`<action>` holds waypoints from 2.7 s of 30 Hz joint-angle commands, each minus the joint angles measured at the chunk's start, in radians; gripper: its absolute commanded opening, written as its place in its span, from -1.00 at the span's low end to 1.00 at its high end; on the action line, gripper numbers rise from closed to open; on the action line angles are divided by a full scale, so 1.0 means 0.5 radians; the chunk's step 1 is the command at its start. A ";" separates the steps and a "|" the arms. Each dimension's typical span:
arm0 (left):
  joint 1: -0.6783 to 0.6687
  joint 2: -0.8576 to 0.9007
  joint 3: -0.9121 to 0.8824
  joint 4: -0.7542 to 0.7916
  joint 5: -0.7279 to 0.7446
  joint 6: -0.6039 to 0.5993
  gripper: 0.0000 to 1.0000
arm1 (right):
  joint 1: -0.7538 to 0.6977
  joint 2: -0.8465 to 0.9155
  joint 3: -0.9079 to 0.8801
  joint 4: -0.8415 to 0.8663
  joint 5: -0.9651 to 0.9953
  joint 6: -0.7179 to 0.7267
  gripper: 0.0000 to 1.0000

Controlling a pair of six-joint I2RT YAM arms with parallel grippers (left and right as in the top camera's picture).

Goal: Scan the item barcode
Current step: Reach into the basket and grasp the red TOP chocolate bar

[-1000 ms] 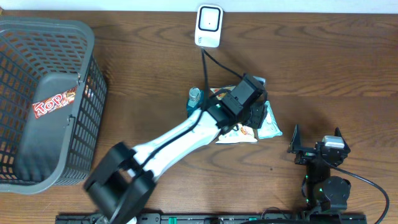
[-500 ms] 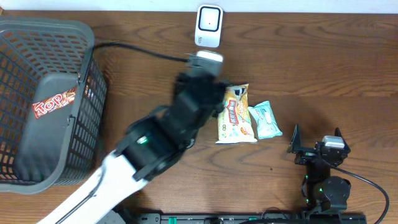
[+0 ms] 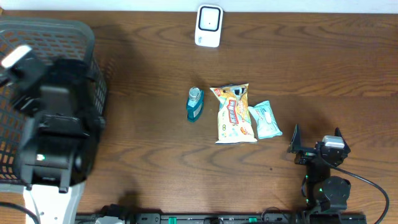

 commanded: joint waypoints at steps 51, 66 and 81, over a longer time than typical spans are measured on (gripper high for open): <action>1.372 2.039 0.031 0.452 1.768 -0.291 0.04 | 0.010 -0.009 -0.002 -0.008 0.001 -0.030 0.99; 1.363 1.944 0.031 -0.114 1.767 -0.072 -0.86 | 0.010 -0.009 -0.002 -0.008 0.001 -0.030 0.98; 1.366 1.044 0.031 -0.248 1.631 -0.172 -0.86 | 0.010 -0.009 -0.002 -0.008 0.001 -0.030 0.98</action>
